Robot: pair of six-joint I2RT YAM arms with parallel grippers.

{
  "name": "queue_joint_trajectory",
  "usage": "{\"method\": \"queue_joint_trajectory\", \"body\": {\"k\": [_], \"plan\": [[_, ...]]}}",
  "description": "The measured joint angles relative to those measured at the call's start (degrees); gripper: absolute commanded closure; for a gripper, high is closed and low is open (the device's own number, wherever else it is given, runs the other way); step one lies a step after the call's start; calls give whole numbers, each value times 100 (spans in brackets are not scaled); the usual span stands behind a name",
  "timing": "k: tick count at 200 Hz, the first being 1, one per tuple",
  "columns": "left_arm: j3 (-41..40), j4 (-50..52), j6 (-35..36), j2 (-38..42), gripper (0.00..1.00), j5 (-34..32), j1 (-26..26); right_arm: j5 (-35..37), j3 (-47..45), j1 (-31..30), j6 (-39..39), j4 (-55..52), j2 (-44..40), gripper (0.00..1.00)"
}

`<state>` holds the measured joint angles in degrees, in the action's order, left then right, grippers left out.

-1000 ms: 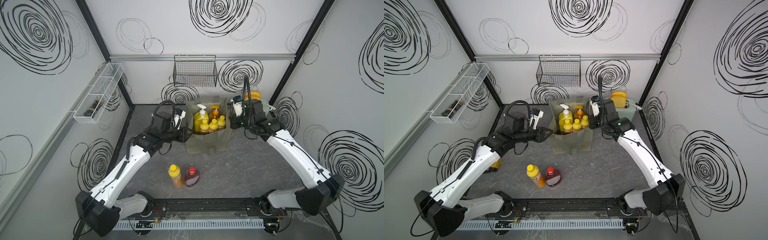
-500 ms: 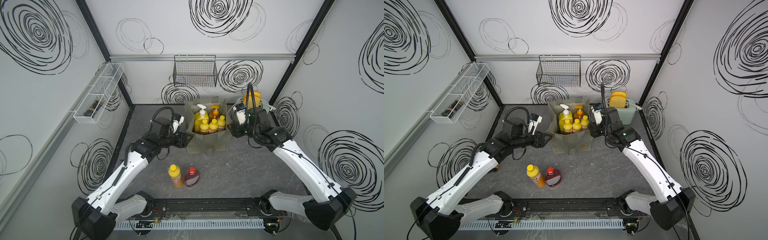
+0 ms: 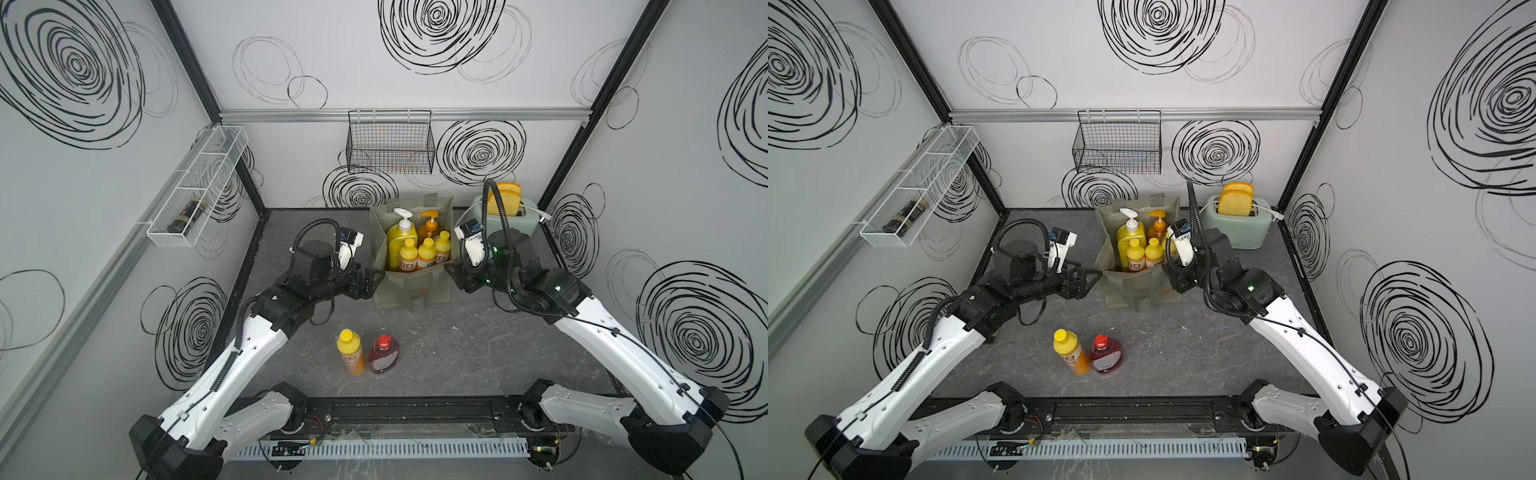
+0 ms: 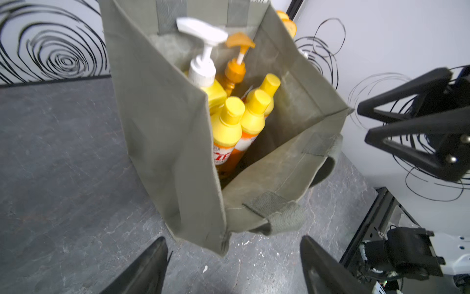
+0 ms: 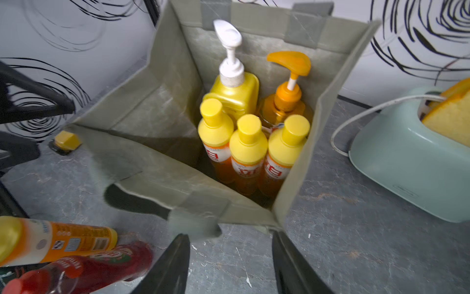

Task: Pack dish soap into the shopping bag
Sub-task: Adjust the shopping bag at the center of the board, then pick up the bottle of dish soap at the center of the board.

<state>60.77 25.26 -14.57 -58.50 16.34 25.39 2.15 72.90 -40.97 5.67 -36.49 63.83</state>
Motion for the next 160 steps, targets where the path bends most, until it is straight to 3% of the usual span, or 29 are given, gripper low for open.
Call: {"method": "queue_joint_trajectory", "body": {"k": [41,82,160], "plan": [[37,-149,-33,2,17,42,-566,-2,308,-946,-195,24,-136,43],[-691,-520,-205,535,17,101,-1224,-20,313,-1690,-337,72,175,42],[-1888,-1126,-380,1357,18,-79,-1563,-662,411,-2258,-446,439,927,42]]}}
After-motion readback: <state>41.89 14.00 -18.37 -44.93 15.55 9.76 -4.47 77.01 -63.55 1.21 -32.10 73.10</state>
